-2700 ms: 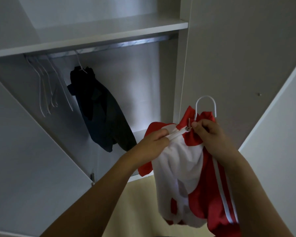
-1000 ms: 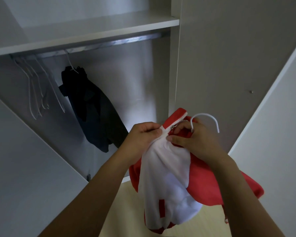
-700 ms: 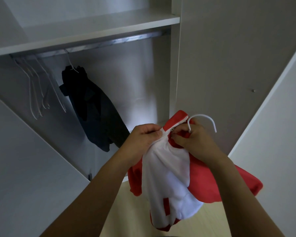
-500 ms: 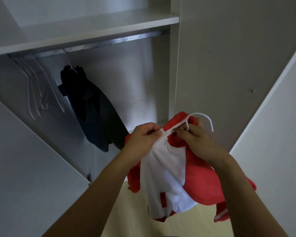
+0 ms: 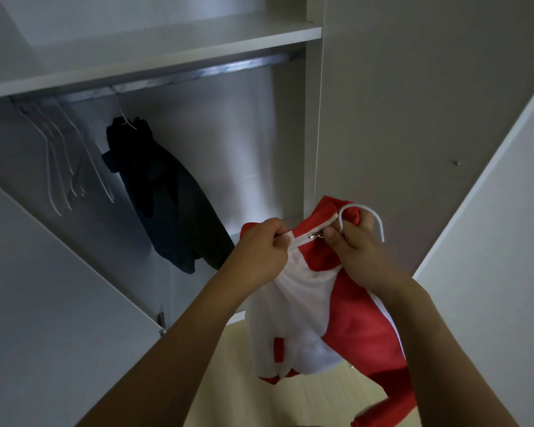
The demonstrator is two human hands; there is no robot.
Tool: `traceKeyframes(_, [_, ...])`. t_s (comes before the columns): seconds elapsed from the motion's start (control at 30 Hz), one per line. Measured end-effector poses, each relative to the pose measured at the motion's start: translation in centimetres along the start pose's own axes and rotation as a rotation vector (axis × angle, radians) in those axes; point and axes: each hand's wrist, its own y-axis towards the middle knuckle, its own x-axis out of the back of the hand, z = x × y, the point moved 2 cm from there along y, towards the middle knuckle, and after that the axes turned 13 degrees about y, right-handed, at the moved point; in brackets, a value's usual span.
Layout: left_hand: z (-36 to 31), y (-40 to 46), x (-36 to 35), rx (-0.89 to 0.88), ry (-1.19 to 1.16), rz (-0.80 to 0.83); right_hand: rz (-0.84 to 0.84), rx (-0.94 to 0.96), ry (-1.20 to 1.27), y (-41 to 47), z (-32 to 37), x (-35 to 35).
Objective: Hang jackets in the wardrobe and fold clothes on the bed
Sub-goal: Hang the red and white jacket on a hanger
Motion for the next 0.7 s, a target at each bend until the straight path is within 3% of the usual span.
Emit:
traceKeyframes(0.13, [0.2, -0.1, 0.0, 0.013, -0.057, 0.046, 0.036, -0.048, 0.062, 0.0, -0.6, -0.2])
traceKeyframes(0.33, [0.1, -0.5, -0.3, -0.002, 0.133, 0.195, -0.333, -0.013, -0.045, 0.6, -1.6, 0.2])
traceKeyframes(0.43, [-0.1, -0.7, 0.1, -0.029, 0.165, 0.223, -0.408, -0.046, -0.023, 1.0, -1.6, 0.7])
traceKeyframes(0.6, [0.2, -0.2, 0.8, -0.122, 0.273, 0.380, -0.247, -0.074, 0.245, 1.3, -0.7, 0.4])
traceKeyframes(0.7, [1.2, -0.3, 0.0, -0.110, 0.259, 0.463, -0.102, -0.068, 0.129, 1.6, 0.2, 0.6])
